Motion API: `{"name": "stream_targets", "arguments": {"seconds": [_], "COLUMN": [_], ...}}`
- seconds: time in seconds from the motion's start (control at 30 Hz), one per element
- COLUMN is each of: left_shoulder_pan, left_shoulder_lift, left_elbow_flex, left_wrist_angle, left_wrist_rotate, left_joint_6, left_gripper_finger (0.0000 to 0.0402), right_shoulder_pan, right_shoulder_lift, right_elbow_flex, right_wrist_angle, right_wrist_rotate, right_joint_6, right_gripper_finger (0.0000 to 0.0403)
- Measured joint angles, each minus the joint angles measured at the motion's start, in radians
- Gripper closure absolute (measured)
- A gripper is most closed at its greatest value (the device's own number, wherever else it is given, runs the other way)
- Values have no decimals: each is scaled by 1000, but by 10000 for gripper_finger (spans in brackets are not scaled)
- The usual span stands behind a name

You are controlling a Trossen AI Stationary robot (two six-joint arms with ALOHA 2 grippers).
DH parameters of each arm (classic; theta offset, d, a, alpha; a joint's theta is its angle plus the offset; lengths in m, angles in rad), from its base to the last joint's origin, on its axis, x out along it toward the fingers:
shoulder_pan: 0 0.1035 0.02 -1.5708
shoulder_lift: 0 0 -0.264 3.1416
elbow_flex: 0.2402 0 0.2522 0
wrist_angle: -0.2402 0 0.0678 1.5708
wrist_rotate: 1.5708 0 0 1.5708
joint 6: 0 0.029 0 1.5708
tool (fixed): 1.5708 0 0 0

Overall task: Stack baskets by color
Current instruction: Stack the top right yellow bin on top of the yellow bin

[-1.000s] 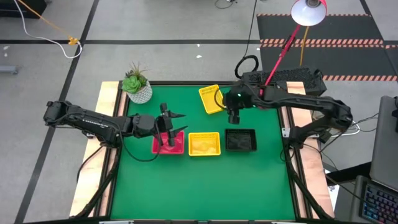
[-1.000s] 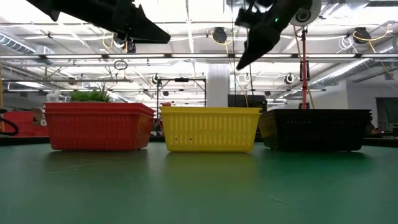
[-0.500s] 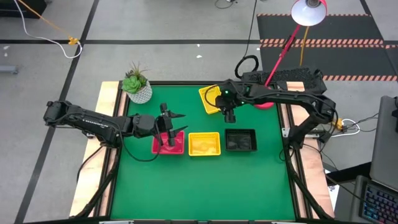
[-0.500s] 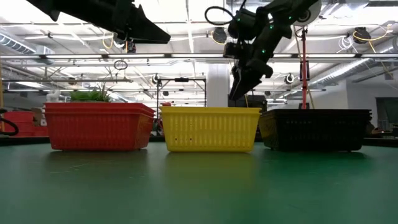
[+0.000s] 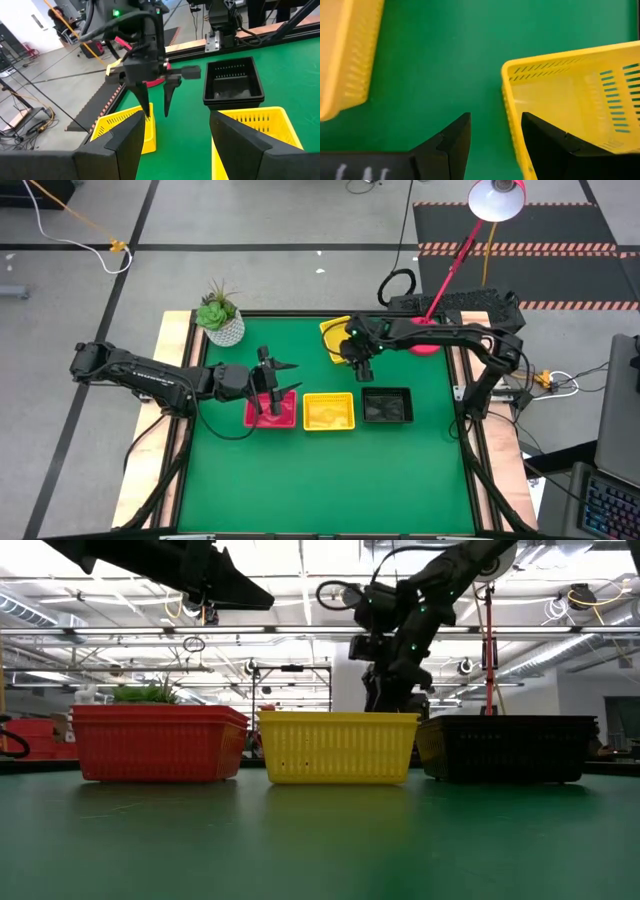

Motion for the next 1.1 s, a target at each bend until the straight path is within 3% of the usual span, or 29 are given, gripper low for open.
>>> {"name": "stream_targets", "arguments": {"seconds": [0.4, 0.53, 0.8, 1.1], "left_shoulder_pan": [0, 0, 0, 0], "left_shoulder_lift": [0, 0, 0, 0], "left_elbow_flex": [0, 0, 0, 0], "left_wrist_angle": [0, 0, 0, 0], "left_wrist_rotate": [0, 0, 0, 0], "left_joint_6": [1, 2, 3, 2], "left_gripper_finger": [176, 176, 176, 176], "right_shoulder_pan": [-49, -50, -50, -33], "right_shoulder_lift": [77, 76, 76, 61], "right_elbow_flex": [0, 0, -9, -18], "right_wrist_angle": [37, 38, 34, 25], "right_wrist_rotate": [6, 5, 2, 4], "right_joint_6": [-47, -67, -112, -127], "right_gripper_finger": [238, 275, 388, 395]}}
